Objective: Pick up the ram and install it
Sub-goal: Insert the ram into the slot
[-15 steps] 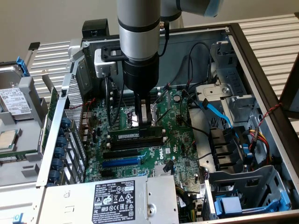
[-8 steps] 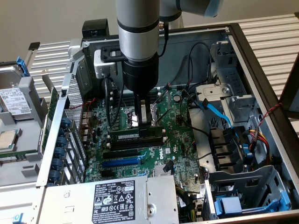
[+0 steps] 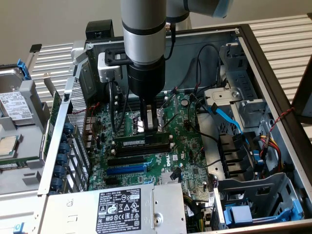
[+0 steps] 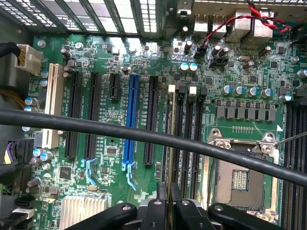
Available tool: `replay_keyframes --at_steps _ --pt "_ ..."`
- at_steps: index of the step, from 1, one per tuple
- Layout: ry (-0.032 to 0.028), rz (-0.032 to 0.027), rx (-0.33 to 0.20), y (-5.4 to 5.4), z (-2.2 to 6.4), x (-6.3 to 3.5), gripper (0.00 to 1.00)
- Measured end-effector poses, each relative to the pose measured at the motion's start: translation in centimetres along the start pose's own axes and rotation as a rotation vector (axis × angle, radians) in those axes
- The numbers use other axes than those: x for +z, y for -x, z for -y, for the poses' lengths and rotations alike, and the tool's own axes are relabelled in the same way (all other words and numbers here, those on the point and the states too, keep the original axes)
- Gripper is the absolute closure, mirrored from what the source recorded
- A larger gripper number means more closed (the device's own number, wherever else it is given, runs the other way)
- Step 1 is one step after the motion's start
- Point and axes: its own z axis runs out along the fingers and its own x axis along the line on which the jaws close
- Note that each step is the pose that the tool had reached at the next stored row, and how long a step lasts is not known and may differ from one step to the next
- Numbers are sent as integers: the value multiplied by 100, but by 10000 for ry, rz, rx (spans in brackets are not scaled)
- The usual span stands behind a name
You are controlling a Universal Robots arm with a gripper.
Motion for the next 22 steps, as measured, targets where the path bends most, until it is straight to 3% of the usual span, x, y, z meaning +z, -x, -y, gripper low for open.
replay_keyframes --at_steps 22 --pt "4 5 117 1 -5 31 87"
